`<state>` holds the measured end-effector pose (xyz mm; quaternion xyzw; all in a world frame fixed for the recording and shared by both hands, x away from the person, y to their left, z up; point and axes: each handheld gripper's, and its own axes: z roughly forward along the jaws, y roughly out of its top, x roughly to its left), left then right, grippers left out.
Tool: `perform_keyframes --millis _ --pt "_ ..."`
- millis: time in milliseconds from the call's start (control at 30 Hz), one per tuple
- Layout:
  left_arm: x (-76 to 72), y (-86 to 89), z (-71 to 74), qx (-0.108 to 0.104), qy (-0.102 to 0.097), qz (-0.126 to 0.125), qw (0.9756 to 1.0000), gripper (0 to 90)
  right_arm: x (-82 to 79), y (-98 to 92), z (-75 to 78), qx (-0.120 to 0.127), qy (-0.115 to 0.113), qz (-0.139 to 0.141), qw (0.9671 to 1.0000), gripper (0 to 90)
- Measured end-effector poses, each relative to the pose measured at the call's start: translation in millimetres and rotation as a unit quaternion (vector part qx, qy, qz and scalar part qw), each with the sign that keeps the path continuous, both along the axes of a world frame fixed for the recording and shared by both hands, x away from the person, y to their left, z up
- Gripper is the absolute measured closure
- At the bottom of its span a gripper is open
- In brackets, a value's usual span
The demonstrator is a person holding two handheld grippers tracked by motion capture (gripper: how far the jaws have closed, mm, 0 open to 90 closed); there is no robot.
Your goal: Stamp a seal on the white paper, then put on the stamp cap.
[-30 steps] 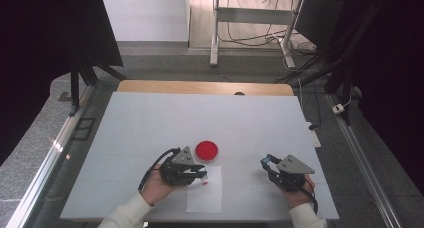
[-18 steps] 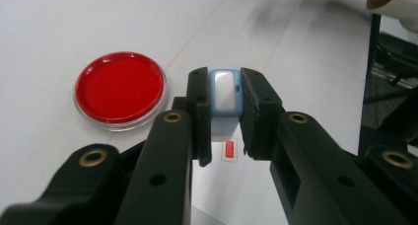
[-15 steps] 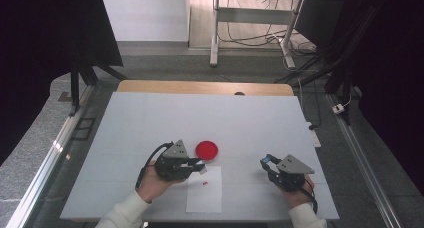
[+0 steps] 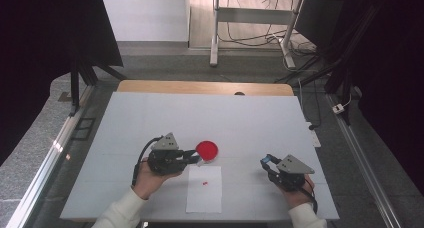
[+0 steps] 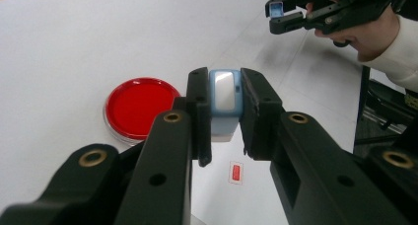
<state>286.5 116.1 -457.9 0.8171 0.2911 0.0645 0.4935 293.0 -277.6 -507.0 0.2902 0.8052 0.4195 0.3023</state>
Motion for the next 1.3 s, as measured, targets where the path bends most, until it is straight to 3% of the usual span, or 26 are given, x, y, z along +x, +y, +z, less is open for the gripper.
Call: perform_keyframes --millis 233,1300 --pt "-0.5 3.4 3.0 -0.016 0.0 0.005 0.9999 75.3 0.0 0.6 -0.2 0.0 0.001 0.001 1.0 65.1" --pt "0.2 -0.6 -0.2 -0.015 0.0 0.008 0.9999 75.2 -0.1 4.4 -0.5 0.001 -0.001 0.007 1.0 65.1"
